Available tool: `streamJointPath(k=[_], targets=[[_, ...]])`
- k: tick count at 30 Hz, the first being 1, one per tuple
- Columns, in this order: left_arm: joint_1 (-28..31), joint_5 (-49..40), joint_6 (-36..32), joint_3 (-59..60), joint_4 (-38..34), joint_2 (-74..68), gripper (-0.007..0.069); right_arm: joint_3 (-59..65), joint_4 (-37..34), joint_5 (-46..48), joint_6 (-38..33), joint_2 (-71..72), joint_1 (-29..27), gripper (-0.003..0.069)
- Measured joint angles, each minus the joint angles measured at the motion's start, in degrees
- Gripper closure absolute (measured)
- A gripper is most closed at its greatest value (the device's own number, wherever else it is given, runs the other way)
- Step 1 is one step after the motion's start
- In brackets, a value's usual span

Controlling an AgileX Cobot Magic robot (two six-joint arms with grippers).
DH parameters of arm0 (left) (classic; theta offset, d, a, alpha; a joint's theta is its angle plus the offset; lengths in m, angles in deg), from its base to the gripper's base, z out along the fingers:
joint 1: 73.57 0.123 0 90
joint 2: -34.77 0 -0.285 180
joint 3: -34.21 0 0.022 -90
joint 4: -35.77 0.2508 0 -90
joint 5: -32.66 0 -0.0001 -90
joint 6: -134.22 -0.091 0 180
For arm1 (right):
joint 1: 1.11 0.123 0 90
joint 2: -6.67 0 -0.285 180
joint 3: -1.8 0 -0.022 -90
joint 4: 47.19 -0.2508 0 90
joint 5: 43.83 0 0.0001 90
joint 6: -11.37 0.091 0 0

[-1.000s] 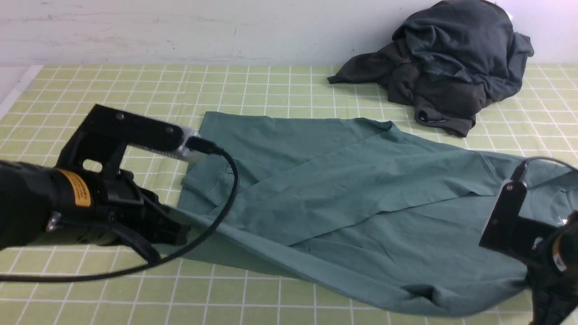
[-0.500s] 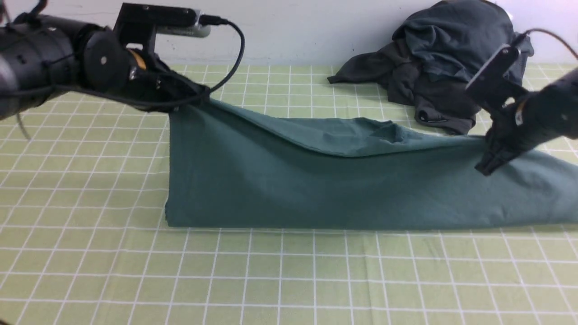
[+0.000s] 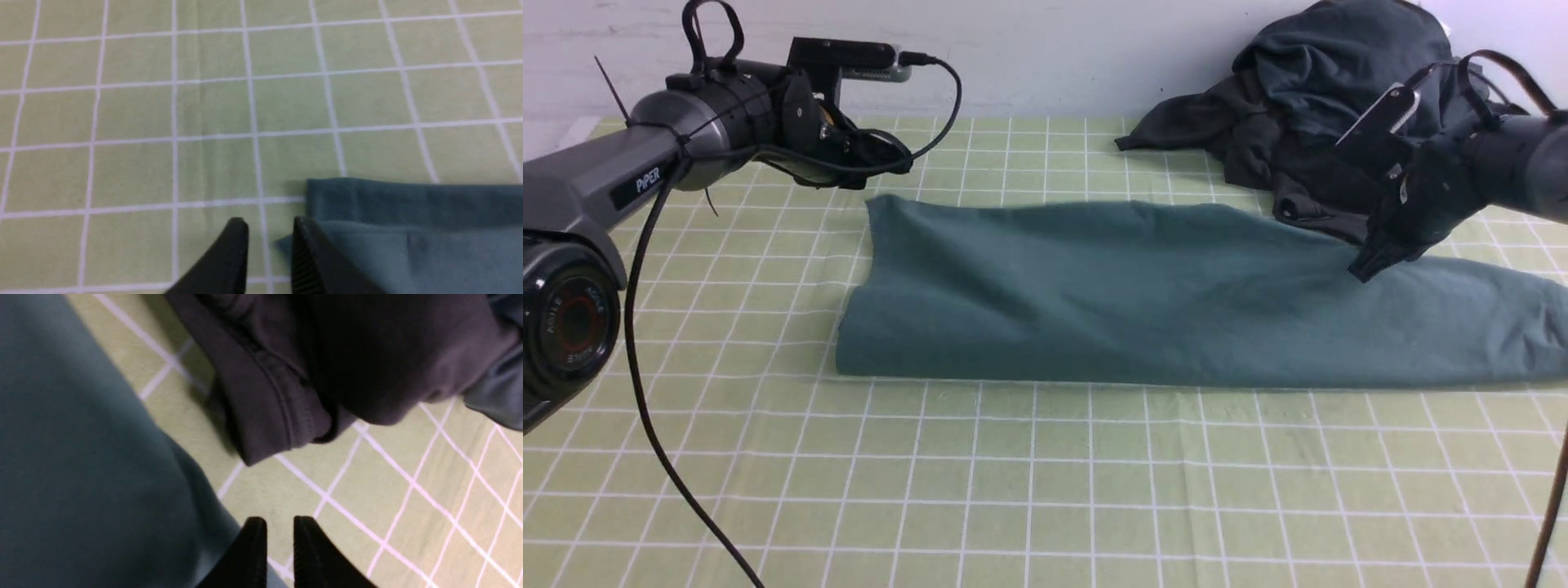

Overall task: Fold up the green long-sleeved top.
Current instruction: Use both arms to drag the lower edge of the fabric forward and fold it over the upper edge, then use the right arm to clamp the right edge of the fabric

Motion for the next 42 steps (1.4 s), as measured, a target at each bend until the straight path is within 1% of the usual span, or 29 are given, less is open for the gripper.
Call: streamJointPath(k=[1,3,4,5,6,7,9,10,12,14,15,16,17,19,20,22,23,24,25,26,27,30,33,35,36,38,39,40,42], targets=[[1.0,-0.2,0.0,-1.3,-0.1,-1.2,0.0333,-1.0,0.1,0.9,2.5,0.0,-0.5,0.0489],[1.9,-1.5,0.0,-2.3,-0.4,-1.5,0.0253,-2.1,0.2,2.8,5.5,0.0,-0.7,0.0431],[2.0,-1.8,0.0,-2.4,-0.4,-1.5,0.0245,-2.3,0.2,3.0,5.5,0.0,-0.7,0.0431],[2.2,-4.9,-0.2,-3.4,-0.5,-1.2,0.0194,-3.6,0.2,6.3,7.0,0.3,-0.7,0.0396],[2.2,-5.9,-0.2,-3.5,-0.5,-1.1,0.0186,-3.8,0.2,7.4,7.1,0.3,-0.7,0.0393],[2.2,-10.0,-1.1,-4.6,-0.5,-0.2,0.0167,-4.7,-0.1,10.7,7.6,1.1,-0.7,0.0381],[2.1,-17.0,-4.1,-6.0,-0.7,2.4,0.0169,-5.1,-1.1,16.6,7.9,3.5,-0.7,0.0382],[2.1,-19.8,-5.2,-6.3,-0.6,3.8,0.0179,-5.1,-1.8,17.6,7.9,4.5,-0.8,0.0386],[2.0,-25.7,-8.0,-6.7,0.2,7.6,0.0223,-4.5,-5.8,20.3,6.4,8.1,-1.8,0.0414],[2.4,-31.7,-9.4,-6.8,1.9,13.3,0.0304,-2.4,-13.1,23.0,3.1,11.5,-4.3,0.0461],[2.7,-33.3,-9.8,-6.7,2.5,15.0,0.0339,-1.4,-16.0,24.0,2.2,12.6,-5.7,0.0475],[3.4,-34.6,-10.1,-6.0,3.1,19.4,0.0395,1.1,-20.0,25.1,0.8,13.6,-8.2,0.0503],[3.4,-34.7,-10.1,-6.0,3.2,20.1,0.0405,1.1,-20.6,25.3,0.8,13.7,-8.6,0.0503],[5.0,-34.9,-10.2,-1.9,2.6,29.6,0.0527,5.9,-25.6,25.2,0.2,13.6,-13.5,0.0524],[5.3,-34.4,-10.2,0.1,2.2,32.8,0.0567,8.0,-26.6,24.5,0.2,13.0,-15.4,0.0521],[5.5,-32.6,-10.4,5.9,1.2,39.8,0.0603,9.9,-27.2,22.9,0.3,12.2,-17.5,0.0498],[5.5,-30.3,-10.4,10.4,0.3,44.4,0.0618,10.5,-27.5,21.4,0.9,11.6,-18.6,0.0459],[5.5,-29.2,-10.4,13.6,-0.2,47.4,0.0621,10.7,-27.6,20.5,1.3,11.3,-19.2,0.0438],[5.5,-27.0,-10.4,18.5,-0.9,51.7,0.0626,10.8,-27.7,19.0,2.2,10.8,-19.9,0.0379],[5.4,-25.7,-10.4,21.8,-1.0,54.4,0.0628,10.8,-27.7,17.7,2.8,10.5,-20.3,0.0352],[5.4,-24.2,-10.4,25.8,-1.0,57.8,0.0628,10.8,-27.7,16.5,3.4,10.1,-20.7,0.03],[5.4,-19.5,-10.3,36.3,-0.1,67.0,0.0628,10.8,-28.3,13.8,4.7,8.4,-21.2,0.0208],[5.4,-16.6,-10.2,44.6,0.8,75.4,0.0628,10.8,-30.0,13.0,5.6,5.5,-21.3,0.0183],[5.4,-15.4,-9.4,49.5,1.8,80.7,0.0628,10.5,-32.1,12.6,5.8,4.9,-21.4,0.0198],[5.4,-15.2,-8.1,51.9,2.3,83.3,0.0628,10.5,-33.2,12.7,5.4,4.7,-21.5,0.0224],[5.4,-15.2,-4.4,56.1,3.2,88.0,0.0628,10.4,-34.5,12.7,3.7,4.7,-21.5,0.0312],[5.4,-15.2,-3.6,56.8,3.3,88.3,0.0628,10.3,-34.6,12.7,3.3,4.7,-21.5,0.0334],[5.4,-15.2,-1.3,59.5,3.9,90.0,0.0628,9.9,-35.2,13.5,1.7,4.8,-21.5,0.041],[5.4,-16.8,0.6,63.2,4.6,90.9,0.0628,8.4,-35.0,16.7,-0.9,5.4,-21.5,0.0568]])
